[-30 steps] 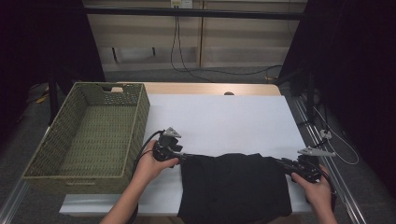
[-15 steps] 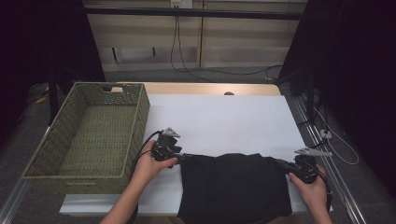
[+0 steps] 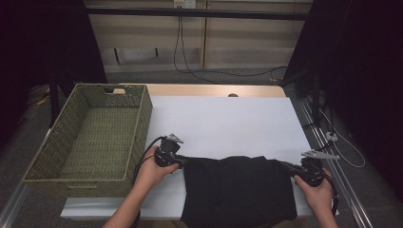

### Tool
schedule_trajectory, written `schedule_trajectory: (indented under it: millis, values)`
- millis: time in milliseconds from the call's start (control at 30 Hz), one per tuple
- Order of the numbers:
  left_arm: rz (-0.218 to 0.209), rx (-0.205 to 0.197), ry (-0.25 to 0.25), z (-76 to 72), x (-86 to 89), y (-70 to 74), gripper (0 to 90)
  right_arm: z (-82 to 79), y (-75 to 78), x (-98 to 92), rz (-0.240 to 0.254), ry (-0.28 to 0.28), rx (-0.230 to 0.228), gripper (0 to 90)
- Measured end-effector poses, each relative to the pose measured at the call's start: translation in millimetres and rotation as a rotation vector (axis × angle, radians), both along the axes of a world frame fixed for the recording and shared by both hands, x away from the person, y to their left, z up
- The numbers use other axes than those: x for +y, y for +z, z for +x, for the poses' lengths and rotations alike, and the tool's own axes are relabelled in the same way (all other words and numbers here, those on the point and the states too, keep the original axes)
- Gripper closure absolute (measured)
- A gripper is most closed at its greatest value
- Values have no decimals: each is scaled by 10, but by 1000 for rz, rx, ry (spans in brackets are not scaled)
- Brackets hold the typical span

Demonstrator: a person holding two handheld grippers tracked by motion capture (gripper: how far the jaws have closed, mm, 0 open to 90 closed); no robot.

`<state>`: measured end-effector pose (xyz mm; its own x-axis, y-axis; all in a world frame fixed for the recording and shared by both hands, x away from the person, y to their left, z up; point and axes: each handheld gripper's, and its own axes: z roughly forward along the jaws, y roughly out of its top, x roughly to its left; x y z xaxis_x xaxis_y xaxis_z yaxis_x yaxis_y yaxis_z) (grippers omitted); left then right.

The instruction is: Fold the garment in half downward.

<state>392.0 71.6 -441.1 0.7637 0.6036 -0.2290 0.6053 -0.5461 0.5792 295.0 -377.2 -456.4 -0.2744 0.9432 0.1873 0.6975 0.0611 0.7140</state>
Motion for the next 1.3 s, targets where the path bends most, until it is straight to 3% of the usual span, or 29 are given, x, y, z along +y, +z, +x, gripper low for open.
schedule_trajectory:
  millis: [67, 167, 300, 567, 667, 1067, 1300]
  values:
    - [1, 16, 14, 10, -5, 1, 850, 15, 0, -3, 5, 4, -3, 857]
    - [-20, 2, 42, 59, 6, 48, 869, 60, 3, -19, 19, 2, -6, 859]
    - [-38, -21, 64, 119, 6, 150, 873, 136, 80, -60, 27, 0, -40, 862]
    - [-27, -86, 113, 276, 21, 327, 875, 359, 229, -40, 0, -10, -89, 863]
    - [-42, -87, 132, 357, 47, 396, 874, 436, 264, -78, 18, -26, -107, 863]
    - [-57, -72, 162, 587, 73, 438, 874, 678, 330, -64, -32, -19, -125, 862]
    - [-48, -99, 172, 664, 107, 488, 874, 775, 405, -101, -31, -37, -147, 861]
